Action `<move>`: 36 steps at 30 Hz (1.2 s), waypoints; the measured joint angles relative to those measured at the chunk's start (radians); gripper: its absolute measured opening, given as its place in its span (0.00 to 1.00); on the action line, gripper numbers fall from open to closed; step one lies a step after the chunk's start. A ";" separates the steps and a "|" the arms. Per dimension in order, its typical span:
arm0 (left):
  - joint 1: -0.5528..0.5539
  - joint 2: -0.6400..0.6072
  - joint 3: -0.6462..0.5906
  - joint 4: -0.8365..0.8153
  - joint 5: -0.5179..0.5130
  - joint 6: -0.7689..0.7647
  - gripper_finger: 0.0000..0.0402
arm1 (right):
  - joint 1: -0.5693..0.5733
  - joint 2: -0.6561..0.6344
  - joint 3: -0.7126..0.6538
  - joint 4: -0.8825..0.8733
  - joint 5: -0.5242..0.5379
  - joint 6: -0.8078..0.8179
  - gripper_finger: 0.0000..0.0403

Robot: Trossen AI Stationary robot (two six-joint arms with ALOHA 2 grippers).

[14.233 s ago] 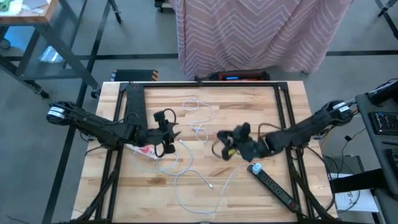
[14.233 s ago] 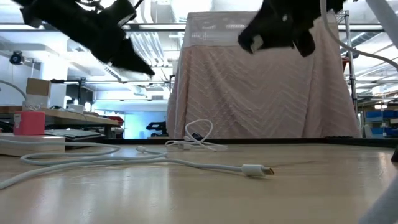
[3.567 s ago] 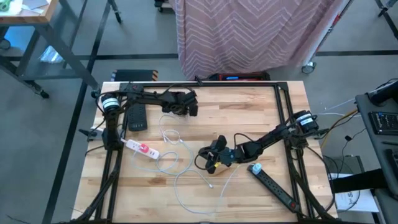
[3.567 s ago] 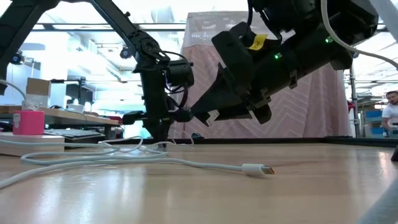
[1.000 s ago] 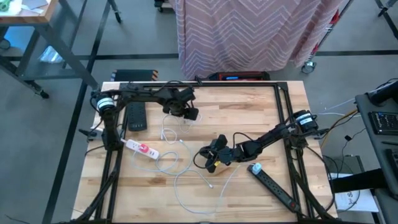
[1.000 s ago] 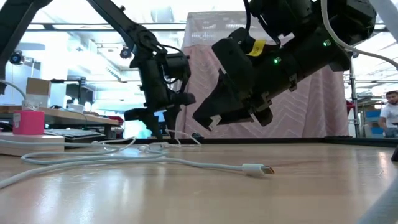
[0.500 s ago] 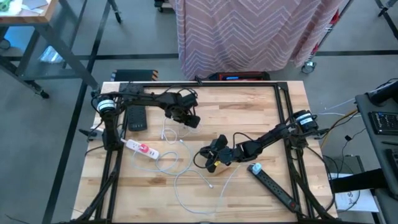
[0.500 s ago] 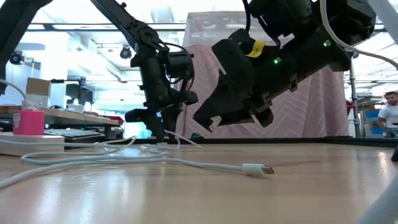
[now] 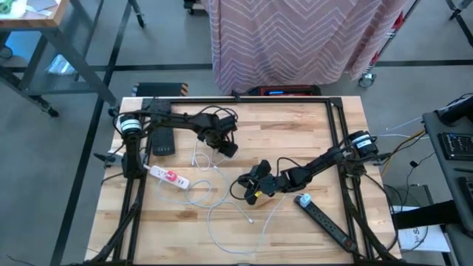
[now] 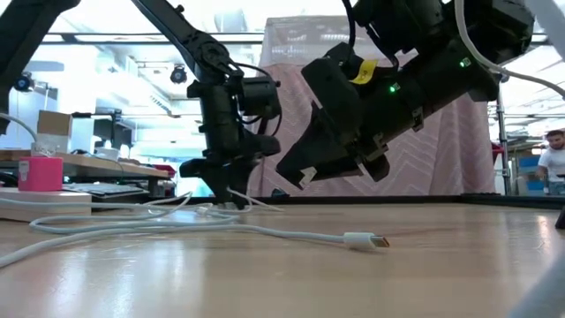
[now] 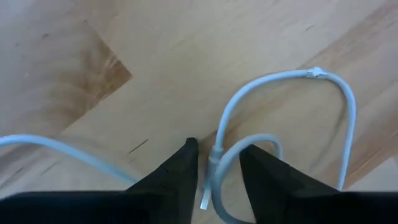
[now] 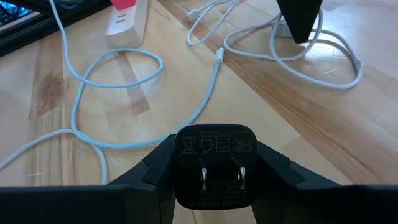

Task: Insert USB
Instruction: Insert the white USB cable into the black charger adapter

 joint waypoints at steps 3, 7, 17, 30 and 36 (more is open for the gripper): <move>-0.003 0.002 -0.001 -0.013 -0.004 0.031 0.17 | 0.000 0.000 0.000 0.000 0.003 0.000 0.33; -0.008 0.000 -0.002 -0.023 -0.022 0.081 0.03 | 0.000 0.000 0.000 0.000 0.004 -0.001 0.33; -0.036 -0.201 -0.016 0.064 -0.164 0.278 0.01 | 0.025 -0.052 0.004 0.018 0.082 -0.154 0.33; -0.034 -0.787 -0.592 1.175 0.038 0.375 0.00 | 0.004 -0.138 0.112 0.154 0.293 -0.692 0.33; -0.033 -0.904 -0.780 1.561 0.153 0.401 0.00 | -0.005 -0.148 0.251 0.158 0.265 -0.991 0.33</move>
